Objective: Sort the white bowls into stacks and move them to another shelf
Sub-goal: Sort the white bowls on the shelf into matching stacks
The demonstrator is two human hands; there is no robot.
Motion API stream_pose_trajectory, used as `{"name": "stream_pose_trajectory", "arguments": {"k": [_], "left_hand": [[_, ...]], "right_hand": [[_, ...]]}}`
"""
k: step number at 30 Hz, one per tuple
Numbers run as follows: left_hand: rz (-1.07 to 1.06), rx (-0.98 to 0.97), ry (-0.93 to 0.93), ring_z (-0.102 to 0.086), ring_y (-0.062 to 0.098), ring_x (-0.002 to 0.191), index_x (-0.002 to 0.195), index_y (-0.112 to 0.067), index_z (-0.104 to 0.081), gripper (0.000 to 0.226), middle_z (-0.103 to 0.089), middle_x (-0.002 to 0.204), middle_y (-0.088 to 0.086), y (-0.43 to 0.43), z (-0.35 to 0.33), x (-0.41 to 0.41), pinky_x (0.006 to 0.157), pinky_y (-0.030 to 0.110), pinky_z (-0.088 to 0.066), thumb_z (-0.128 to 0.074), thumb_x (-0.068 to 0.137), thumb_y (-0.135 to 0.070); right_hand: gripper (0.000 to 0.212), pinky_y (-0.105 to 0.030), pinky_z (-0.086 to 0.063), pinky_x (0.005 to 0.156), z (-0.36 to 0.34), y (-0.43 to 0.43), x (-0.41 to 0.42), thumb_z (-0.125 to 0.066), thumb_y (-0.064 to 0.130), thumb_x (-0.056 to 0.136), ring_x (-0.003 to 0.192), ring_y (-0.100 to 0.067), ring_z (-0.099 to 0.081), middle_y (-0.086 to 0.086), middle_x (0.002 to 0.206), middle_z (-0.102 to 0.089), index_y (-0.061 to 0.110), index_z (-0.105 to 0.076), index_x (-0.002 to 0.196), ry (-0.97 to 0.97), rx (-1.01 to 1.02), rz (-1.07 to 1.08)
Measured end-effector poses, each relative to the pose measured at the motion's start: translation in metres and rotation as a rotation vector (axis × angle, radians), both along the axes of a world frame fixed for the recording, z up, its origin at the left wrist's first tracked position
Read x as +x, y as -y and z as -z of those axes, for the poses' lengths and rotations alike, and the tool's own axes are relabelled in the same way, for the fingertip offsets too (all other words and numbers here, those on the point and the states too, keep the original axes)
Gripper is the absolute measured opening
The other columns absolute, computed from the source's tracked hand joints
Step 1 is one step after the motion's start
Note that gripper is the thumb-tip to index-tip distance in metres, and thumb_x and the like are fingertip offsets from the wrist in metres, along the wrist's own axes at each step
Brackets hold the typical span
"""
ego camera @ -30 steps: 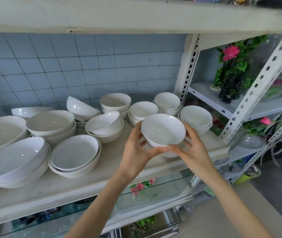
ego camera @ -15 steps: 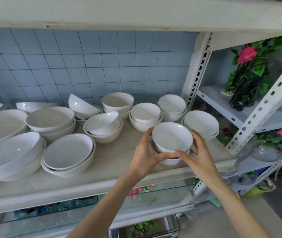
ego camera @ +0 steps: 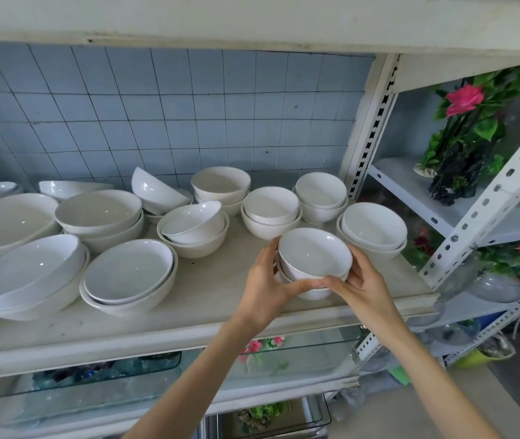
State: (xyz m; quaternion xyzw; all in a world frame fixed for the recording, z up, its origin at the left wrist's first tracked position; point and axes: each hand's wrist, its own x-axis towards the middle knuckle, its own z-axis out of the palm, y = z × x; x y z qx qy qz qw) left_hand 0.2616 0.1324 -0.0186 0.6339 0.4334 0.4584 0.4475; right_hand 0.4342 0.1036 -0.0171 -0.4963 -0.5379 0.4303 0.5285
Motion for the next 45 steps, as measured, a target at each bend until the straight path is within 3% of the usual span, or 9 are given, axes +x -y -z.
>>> {"name": "stream_pose_trajectory", "arguments": {"k": [4,10,14,17,26,29,33,39,45], "left_hand": [[-0.017,0.021,-0.018,-0.055,0.0,0.11,0.113,-0.051,-0.046,0.072,-0.059,0.119,-0.013,0.002,0.002,-0.011,0.087,0.014,-0.046,-0.081,0.05,-0.056],[-0.031,0.03,0.0,-0.059,0.005,0.104,0.118,-0.043,-0.051,0.069,-0.065,0.11,-0.013,0.01,0.002,-0.048,0.083,0.016,-0.047,-0.08,0.057,-0.05],[-0.027,0.016,0.015,-0.058,-0.004,0.105,0.117,-0.043,-0.048,0.063,-0.063,0.11,-0.027,0.016,0.0,-0.072,0.083,0.009,-0.043,-0.077,0.061,-0.046],[-0.033,-0.001,0.031,-0.056,-0.005,0.111,0.124,-0.037,-0.043,0.071,-0.063,0.113,-0.025,0.018,0.005,-0.081,0.087,0.009,-0.042,-0.075,0.062,-0.048],[-0.039,0.023,0.018,-0.05,-0.008,0.116,0.13,-0.031,-0.035,0.079,-0.051,0.129,-0.015,0.015,0.007,-0.079,0.091,0.009,-0.041,-0.079,0.065,-0.033],[-0.044,0.041,0.003,-0.05,-0.007,0.116,0.125,-0.04,-0.034,0.078,-0.05,0.127,-0.019,0.012,0.005,-0.076,0.091,0.011,-0.042,-0.084,0.065,-0.041],[-0.066,0.043,0.013,-0.05,-0.003,0.118,0.124,-0.042,-0.035,0.079,-0.051,0.126,-0.02,0.012,0.007,-0.074,0.094,0.016,-0.043,-0.079,0.059,-0.05],[-0.081,-0.003,0.071,-0.054,-0.001,0.114,0.117,-0.047,-0.042,0.075,-0.057,0.116,-0.029,0.012,0.007,-0.074,0.092,0.02,-0.047,-0.083,0.053,-0.044],[-0.068,-0.031,0.094,-0.056,-0.003,0.111,0.118,-0.045,-0.043,0.077,-0.058,0.113,-0.031,0.015,0.004,-0.074,0.089,0.019,-0.049,-0.083,0.052,-0.042]], "right_hand": [[0.084,-0.018,-0.052,0.081,-0.001,0.0,-0.008,-0.084,0.062,0.041,0.107,-0.003,-0.061,0.013,0.111,-0.066,0.033,-0.054,0.114,-0.011,-0.022,0.025],[0.075,-0.025,-0.052,0.087,-0.001,0.001,-0.041,-0.083,0.049,0.053,0.111,-0.009,-0.06,0.007,0.116,-0.065,0.025,-0.055,0.119,0.002,-0.002,-0.03],[0.062,-0.019,-0.051,0.081,0.001,0.002,-0.063,-0.079,0.041,0.06,0.109,-0.005,-0.059,0.011,0.114,-0.064,0.032,-0.053,0.116,0.015,0.01,-0.072],[0.06,-0.017,-0.049,0.082,0.001,0.001,-0.072,-0.075,0.027,0.067,0.111,-0.001,-0.056,0.013,0.12,-0.059,0.036,-0.048,0.12,0.027,0.029,-0.104],[0.077,-0.02,-0.049,0.087,0.001,-0.005,-0.067,-0.077,0.038,0.064,0.116,-0.003,-0.054,0.008,0.126,-0.054,0.027,-0.042,0.131,0.03,-0.002,-0.184],[0.071,-0.018,-0.049,0.085,-0.002,-0.007,-0.068,-0.078,0.036,0.067,0.115,0.0,-0.054,0.01,0.127,-0.053,0.03,-0.043,0.129,0.041,-0.014,-0.202],[0.057,-0.013,-0.046,0.084,-0.008,-0.011,-0.062,-0.069,0.023,0.072,0.113,0.007,-0.052,0.009,0.127,-0.053,0.031,-0.045,0.123,0.047,-0.041,-0.226],[0.068,-0.001,-0.037,0.091,-0.027,-0.036,-0.056,-0.061,0.037,0.076,0.132,0.0,-0.036,0.013,0.142,-0.041,0.022,-0.04,0.138,0.109,0.015,-0.121],[0.037,-0.026,-0.035,0.107,-0.058,-0.08,-0.077,-0.064,0.029,0.085,0.127,-0.001,-0.042,0.015,0.128,-0.054,0.027,-0.054,0.12,0.292,0.129,-0.215]]}}
